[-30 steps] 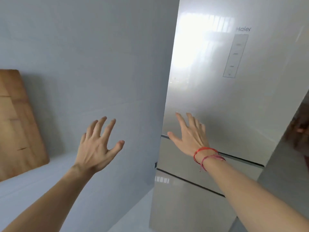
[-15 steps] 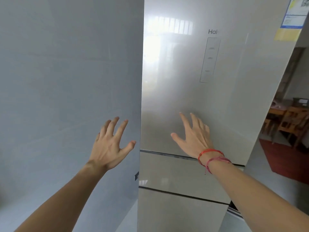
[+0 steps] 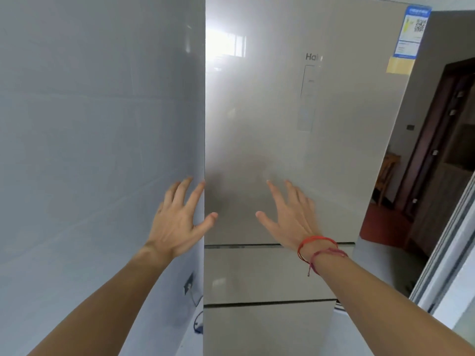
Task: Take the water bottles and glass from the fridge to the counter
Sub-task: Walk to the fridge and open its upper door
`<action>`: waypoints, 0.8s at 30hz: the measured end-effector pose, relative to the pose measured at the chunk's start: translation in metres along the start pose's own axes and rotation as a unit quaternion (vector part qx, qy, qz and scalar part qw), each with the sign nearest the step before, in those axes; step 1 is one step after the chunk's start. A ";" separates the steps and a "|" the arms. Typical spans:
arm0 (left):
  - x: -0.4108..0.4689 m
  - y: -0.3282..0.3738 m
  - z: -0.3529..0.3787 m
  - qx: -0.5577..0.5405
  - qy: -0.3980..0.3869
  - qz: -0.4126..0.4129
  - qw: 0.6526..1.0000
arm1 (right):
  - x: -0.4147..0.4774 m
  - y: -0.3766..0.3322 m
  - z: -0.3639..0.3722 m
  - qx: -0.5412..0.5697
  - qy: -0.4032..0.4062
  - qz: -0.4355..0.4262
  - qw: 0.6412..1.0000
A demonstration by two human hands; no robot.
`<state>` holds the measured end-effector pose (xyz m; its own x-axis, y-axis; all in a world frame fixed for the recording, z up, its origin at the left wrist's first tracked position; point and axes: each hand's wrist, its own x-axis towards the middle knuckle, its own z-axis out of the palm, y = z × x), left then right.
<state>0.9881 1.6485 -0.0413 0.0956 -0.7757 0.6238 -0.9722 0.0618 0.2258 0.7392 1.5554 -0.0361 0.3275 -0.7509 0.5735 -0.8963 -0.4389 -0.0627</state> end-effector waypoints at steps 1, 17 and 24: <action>0.002 -0.001 0.001 0.000 0.003 0.007 1.000 | 0.002 -0.001 -0.001 -0.016 0.004 -0.004 1.000; 0.074 -0.010 0.043 -0.097 -0.017 -0.060 0.993 | 0.022 0.015 0.014 -0.044 0.012 0.023 0.999; 0.118 -0.011 0.058 -0.254 -0.020 -0.175 0.951 | 0.024 0.022 0.022 -0.048 0.010 0.038 0.998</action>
<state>0.9975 1.5201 -0.0134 0.3764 -0.8273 0.4171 -0.6521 0.0832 0.7535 0.7339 1.5165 -0.0418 0.2527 -0.7699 0.5860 -0.9433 -0.3308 -0.0277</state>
